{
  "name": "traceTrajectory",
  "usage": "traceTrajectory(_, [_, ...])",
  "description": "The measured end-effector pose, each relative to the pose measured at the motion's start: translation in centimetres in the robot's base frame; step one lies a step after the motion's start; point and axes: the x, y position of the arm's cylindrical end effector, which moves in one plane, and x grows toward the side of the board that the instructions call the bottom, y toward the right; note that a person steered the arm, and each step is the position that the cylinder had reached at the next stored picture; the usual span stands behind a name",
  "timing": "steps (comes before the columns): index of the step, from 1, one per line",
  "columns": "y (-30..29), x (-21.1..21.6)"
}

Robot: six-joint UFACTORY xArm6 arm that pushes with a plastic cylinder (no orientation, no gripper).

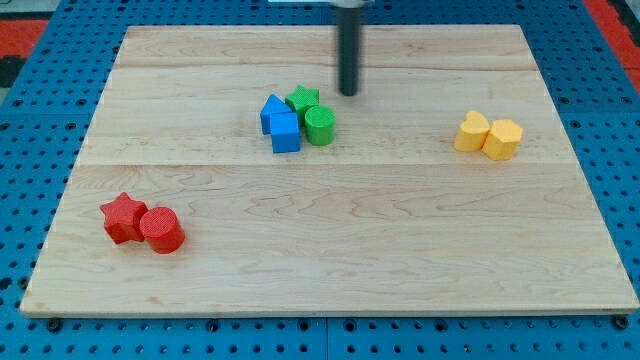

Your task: Slide the yellow heart to center

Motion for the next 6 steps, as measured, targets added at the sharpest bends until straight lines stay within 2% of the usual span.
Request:
traceTrajectory(1, [10.4,3.2])
traceTrajectory(2, [15.9,4.4])
traceTrajectory(3, [13.4,7.2])
traceTrajectory(4, [7.4,8.9])
traceTrajectory(5, [1.5,8.5])
traceTrajectory(6, [0.9,10.2])
